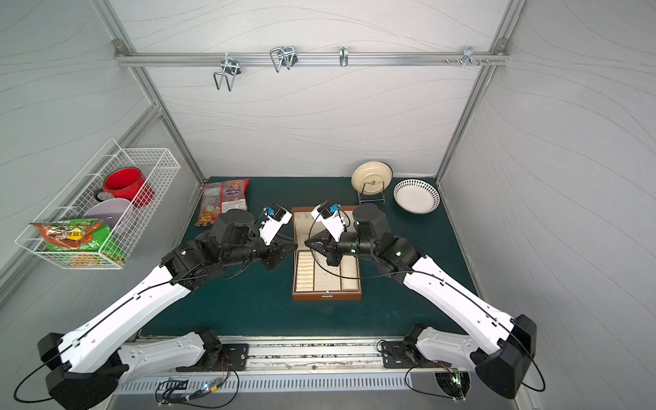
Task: Put jewelry chain into jewelry box
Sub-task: Hang the necklace on the jewelry box clasp.
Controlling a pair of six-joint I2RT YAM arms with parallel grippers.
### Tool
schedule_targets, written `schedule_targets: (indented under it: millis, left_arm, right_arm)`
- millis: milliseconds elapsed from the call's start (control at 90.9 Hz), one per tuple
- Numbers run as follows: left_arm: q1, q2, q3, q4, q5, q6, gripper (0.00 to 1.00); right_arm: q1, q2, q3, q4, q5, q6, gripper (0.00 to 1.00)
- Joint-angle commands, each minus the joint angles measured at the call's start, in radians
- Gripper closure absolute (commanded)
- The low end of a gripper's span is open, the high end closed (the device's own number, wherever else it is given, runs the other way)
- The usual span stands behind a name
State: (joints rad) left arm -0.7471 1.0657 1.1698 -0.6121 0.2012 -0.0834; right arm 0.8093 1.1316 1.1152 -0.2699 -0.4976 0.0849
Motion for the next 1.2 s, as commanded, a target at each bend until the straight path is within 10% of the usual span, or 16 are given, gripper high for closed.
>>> schedule_targets:
  millis: [0, 891, 1189]
  left_arm:
    - [0.004, -0.028, -0.026, 0.137, 0.063, -0.052, 0.71]
    - [0.002, 0.061, -0.075, 0.332, 0.264, -0.091, 0.76]
    - [0.001, 0.079, -0.087, 0.360, 0.286, -0.096, 0.97]
  right_arm:
    - [-0.018, 0.013, 0.055, -0.136, -0.080, -0.027, 1.00]
    - [-0.057, 0.003, 0.109, -0.205, -0.121, -0.022, 1.00]
    - [-0.078, -0.003, 0.095, -0.173, -0.127, -0.005, 1.00]
